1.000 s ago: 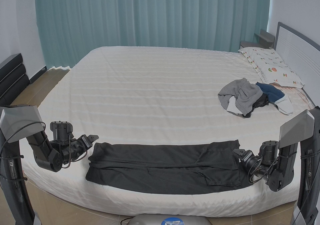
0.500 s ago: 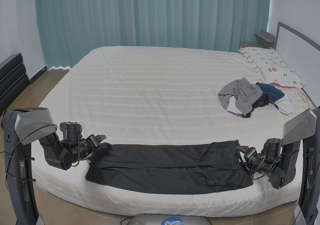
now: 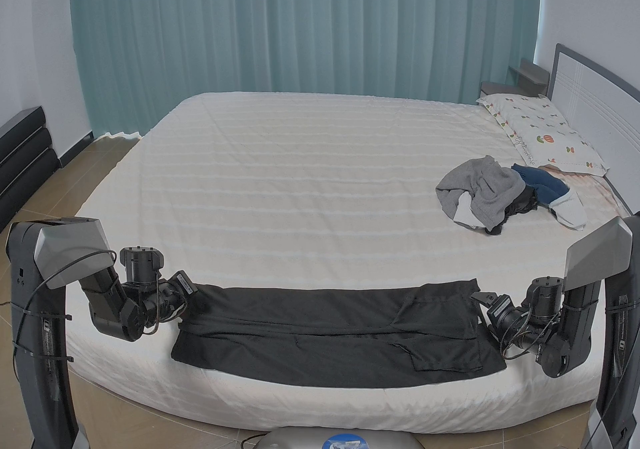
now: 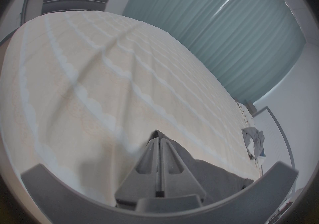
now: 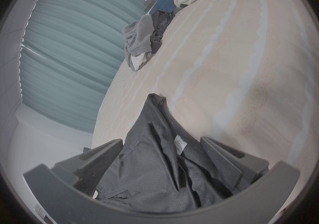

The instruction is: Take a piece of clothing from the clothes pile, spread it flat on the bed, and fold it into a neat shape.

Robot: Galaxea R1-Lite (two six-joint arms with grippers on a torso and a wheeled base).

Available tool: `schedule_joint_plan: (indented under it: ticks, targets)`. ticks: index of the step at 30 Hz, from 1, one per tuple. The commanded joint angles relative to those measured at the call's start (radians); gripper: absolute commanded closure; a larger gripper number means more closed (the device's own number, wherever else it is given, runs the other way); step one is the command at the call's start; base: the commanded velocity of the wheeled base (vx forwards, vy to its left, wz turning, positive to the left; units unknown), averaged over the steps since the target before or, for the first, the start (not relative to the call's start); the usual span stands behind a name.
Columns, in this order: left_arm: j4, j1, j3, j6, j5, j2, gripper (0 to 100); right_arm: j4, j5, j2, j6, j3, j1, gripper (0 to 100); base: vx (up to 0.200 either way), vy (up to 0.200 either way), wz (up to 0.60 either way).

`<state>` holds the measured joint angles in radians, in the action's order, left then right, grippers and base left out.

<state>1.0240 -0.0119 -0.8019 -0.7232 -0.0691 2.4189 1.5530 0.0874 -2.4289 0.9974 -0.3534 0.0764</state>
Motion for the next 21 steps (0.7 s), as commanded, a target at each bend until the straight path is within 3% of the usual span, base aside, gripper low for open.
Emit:
schedule_joint_plan:
  ticks: [1, 14, 15, 21]
  targets:
    - [0.001, 0.018, -0.005, -0.013, 0.006, 0.002, 100, 0.013, 0.000, -0.004, 0.000, 0.002, 0.003, 0, 0.000, 0.000, 0.00]
    - [0.001, 0.015, 0.006, -0.004, 0.005, -0.003, 100, 0.013, 0.002, -0.001, 0.003, 0.002, 0.003, 0, 0.000, 0.000, 0.00]
    - [0.001, 0.015, 0.007, -0.004, 0.005, -0.003, 0, 0.013, 0.003, 0.002, 0.006, 0.002, -0.001, 0, 0.000, 0.000, 0.00]
    - [0.001, 0.021, 0.007, -0.009, 0.000, -0.018, 0, 0.012, 0.008, 0.059, 0.052, 0.007, -0.030, 0, 0.000, 0.000, 0.00]
